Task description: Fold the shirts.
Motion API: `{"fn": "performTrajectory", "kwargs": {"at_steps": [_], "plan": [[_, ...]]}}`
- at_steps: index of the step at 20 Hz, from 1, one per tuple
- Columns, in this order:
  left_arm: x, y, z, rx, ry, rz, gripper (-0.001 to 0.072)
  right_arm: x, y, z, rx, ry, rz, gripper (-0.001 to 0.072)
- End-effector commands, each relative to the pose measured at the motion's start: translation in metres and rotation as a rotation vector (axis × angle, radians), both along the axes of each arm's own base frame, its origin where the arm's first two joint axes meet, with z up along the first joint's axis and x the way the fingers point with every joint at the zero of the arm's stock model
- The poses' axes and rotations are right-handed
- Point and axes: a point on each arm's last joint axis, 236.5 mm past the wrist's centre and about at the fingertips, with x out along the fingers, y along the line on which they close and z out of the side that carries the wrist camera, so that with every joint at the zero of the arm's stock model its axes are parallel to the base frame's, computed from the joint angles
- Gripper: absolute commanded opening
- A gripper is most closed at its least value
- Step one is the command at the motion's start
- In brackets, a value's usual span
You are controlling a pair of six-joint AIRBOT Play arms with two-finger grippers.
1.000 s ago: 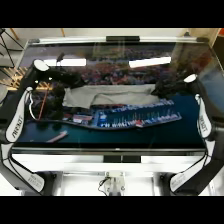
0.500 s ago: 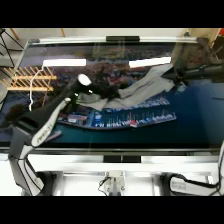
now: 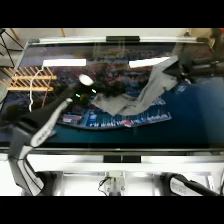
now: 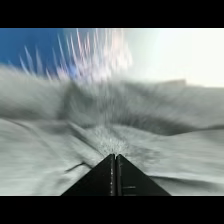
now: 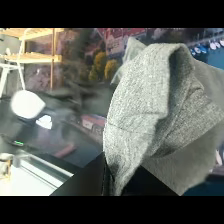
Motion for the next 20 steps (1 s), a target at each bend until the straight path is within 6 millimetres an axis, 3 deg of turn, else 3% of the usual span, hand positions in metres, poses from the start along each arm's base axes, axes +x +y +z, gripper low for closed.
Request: {"fn": "performTrajectory", "kwargs": {"at_steps": [1, 3, 5, 8, 9, 10, 11, 12, 14, 17, 19, 20], "plan": [[0.030, 0.108, 0.064, 0.056, -0.125, 0.035, 0.0030, 0.035, 0.039, -0.028, 0.002, -0.009, 0.004, 0.0060], [0.045, 0.190, 0.121, 0.088, -0.223, 0.148, 0.0030, 0.057, 0.082, -0.060, 0.015, 0.003, 0.028, 0.0060], [0.044, 0.264, 0.177, 0.101, -0.312, 0.271, 0.0030, 0.072, 0.130, -0.101, 0.033, 0.038, 0.052, 0.0060], [0.021, 0.339, 0.232, 0.141, -0.400, 0.385, 0.0031, 0.081, 0.204, -0.169, 0.123, 0.134, 0.063, 0.0062], [0.012, 0.351, 0.239, 0.151, -0.403, 0.393, 0.0031, 0.084, 0.226, -0.185, 0.186, 0.158, 0.057, 0.0143], [0.002, 0.359, 0.241, 0.164, -0.396, 0.389, 0.0031, 0.086, 0.241, -0.191, 0.251, 0.160, 0.062, 0.0355], [-0.004, 0.364, 0.238, 0.187, -0.384, 0.378, 0.0031, 0.088, 0.251, -0.190, 0.316, 0.143, 0.086, 0.0502], [-0.009, 0.366, 0.231, 0.218, -0.366, 0.362, 0.0031, 0.088, 0.252, -0.186, 0.358, 0.140, 0.103, 0.0510], [-0.016, 0.367, 0.212, 0.273, -0.323, 0.330, 0.0031, 0.089, 0.230, -0.175, 0.372, 0.142, 0.128, 0.0510], [-0.018, 0.357, 0.192, 0.277, -0.291, 0.293, 0.0031, 0.083, 0.156, -0.166, 0.233, 0.159, 0.155, 0.0509], [-0.021, 0.351, 0.179, 0.273, -0.264, 0.271, 0.0031, 0.065, 0.070, -0.193, -0.057, 0.264, 0.105, 0.0510], [-0.022, 0.347, 0.173, 0.274, -0.259, 0.257, 0.0031, 0.044, 0.015, -0.213, -0.253, 0.370, 0.067, 0.0510]]}}
